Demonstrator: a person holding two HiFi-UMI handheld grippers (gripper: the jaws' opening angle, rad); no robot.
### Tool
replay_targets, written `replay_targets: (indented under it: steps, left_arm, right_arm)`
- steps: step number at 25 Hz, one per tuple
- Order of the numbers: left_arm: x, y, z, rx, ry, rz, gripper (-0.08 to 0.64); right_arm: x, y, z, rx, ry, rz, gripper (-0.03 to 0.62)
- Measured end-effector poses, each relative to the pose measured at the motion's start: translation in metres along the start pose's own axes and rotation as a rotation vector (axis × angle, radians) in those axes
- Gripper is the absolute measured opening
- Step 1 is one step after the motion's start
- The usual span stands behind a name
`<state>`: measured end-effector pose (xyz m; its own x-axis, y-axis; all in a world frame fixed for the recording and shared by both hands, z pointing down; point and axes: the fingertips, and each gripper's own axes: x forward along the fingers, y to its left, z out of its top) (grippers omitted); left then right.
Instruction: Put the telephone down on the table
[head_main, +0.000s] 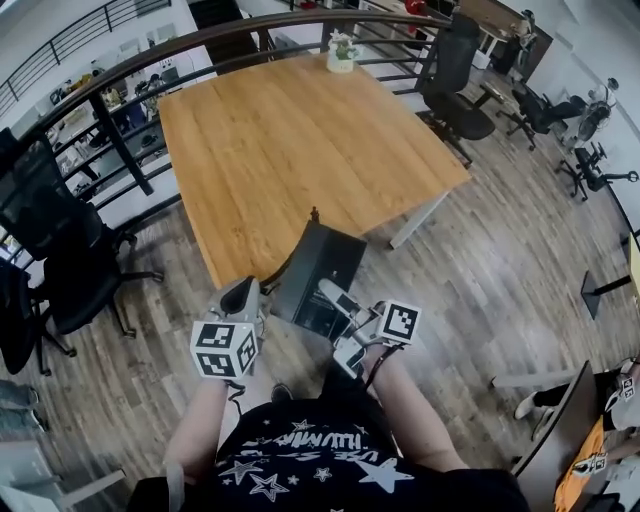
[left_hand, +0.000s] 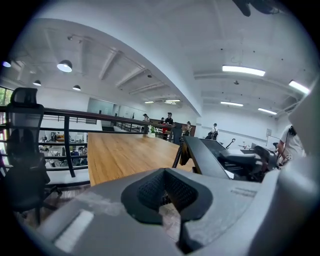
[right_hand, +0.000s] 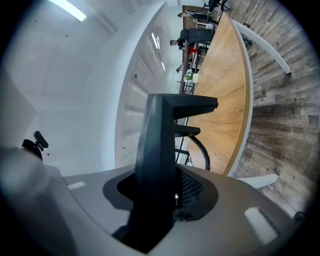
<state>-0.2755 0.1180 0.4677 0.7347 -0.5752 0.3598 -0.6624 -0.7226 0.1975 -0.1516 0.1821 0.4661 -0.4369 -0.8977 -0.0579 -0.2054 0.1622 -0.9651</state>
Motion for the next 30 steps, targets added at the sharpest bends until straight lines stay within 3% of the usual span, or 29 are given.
replay_targets:
  steps: [13, 22, 30]
  left_arm:
    - [0.117, -0.016, 0.049, -0.022, 0.002, 0.132, 0.002]
    - [0.177, -0.019, 0.067, -0.055, 0.009, 0.221, 0.002]
    - [0.205, -0.016, 0.073, -0.103, 0.005, 0.294, 0.002]
  right_arm:
    - [0.044, -0.043, 0.137, 0.016, 0.116, 0.025, 0.160]
    - [0.061, -0.062, 0.195, 0.026, 0.220, 0.063, 0.160]
    - [0.068, -0.081, 0.231, 0.035, 0.308, 0.033, 0.160]
